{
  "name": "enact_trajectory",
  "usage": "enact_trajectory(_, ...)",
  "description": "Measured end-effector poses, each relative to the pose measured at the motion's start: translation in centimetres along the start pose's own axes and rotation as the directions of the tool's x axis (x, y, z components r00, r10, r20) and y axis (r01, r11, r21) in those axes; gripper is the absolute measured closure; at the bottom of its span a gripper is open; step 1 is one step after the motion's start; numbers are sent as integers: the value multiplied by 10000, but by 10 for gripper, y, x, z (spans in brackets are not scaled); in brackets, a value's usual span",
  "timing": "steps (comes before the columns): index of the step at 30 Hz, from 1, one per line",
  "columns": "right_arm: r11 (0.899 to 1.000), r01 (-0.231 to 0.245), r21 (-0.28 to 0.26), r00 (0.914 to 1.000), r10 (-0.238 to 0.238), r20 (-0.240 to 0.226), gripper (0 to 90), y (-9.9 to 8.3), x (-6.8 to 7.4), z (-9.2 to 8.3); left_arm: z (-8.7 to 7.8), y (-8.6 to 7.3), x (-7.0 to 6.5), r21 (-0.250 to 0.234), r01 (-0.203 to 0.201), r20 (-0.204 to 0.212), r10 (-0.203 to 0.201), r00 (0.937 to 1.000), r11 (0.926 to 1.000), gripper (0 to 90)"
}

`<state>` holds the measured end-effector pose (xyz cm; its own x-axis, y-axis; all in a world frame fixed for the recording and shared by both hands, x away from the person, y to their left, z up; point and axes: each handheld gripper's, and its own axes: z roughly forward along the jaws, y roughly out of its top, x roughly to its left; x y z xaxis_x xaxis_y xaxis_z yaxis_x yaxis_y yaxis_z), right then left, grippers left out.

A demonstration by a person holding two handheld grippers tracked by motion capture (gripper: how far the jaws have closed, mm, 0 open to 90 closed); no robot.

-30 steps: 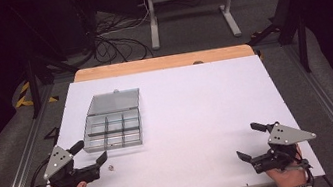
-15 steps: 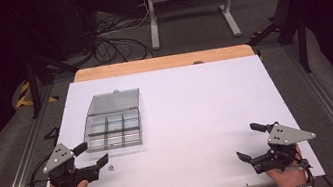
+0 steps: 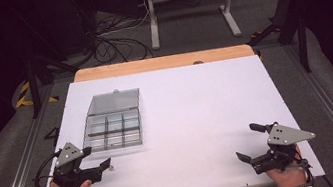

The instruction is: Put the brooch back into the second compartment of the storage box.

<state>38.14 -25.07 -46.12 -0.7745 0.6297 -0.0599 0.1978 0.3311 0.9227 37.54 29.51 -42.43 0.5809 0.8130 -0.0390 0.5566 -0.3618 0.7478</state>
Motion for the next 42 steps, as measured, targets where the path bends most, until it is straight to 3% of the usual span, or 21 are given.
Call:
enact_trajectory(1,10000,16,-17,10000,-16,-13,4,0,0,0,2,1,1,274,85,67,-87,9999,9996,220)
enact_trajectory(7,10000,22,-4,10000,-22,-38,4,0,0,0,8,1,2,859,-64,1,64,10000,9963,253)
enact_trajectory(9,10000,5,-2,10000,-5,-40,4,0,0,0,11,1,2,1165,-127,62,121,9999,9931,286)
enact_trajectory(10,10000,15,9,10000,-15,-44,4,0,0,0,13,1,3,1513,-333,-18,340,9994,9879,291)
enact_trajectory(17,10000,37,54,10000,-37,-47,4,0,0,1,16,-1,3,1946,-510,-38,527,9986,9796,337)
enact_trajectory(18,10000,12,57,10000,-11,-55,4,0,0,1,17,0,3,2142,-551,-70,580,9983,9752,342)
enact_trajectory(24,10000,10,88,10000,-10,-50,4,0,0,1,21,1,2,2497,-628,-10,651,9979,9663,357)
enact_trajectory(27,9999,32,104,10000,-31,-66,4,0,0,1,24,3,1,2878,-771,34,795,9968,9546,359)
enact_trajectory(28,9999,32,104,10000,-31,-66,4,0,0,1,24,3,1,2878,-771,34,795,9968,9546,359)
enact_trajectory(29,10000,26,95,10000,-25,-72,4,0,0,1,26,4,0,3069,-863,32,897,9960,9478,359)
enact_trajectory(30,10000,22,94,10000,-21,-76,4,0,0,1,26,4,0,3069,-863,32,897,9960,9478,360)
enact_trajectory(37,9999,23,102,10000,-23,-82,4,0,0,1,32,6,-2,3533,-1039,87,1078,9941,9297,368)
enact_trajectory(42,9999,27,103,10000,-26,-85,4,0,0,1,35,6,-2,3579,-971,172,975,9951,9287,373)
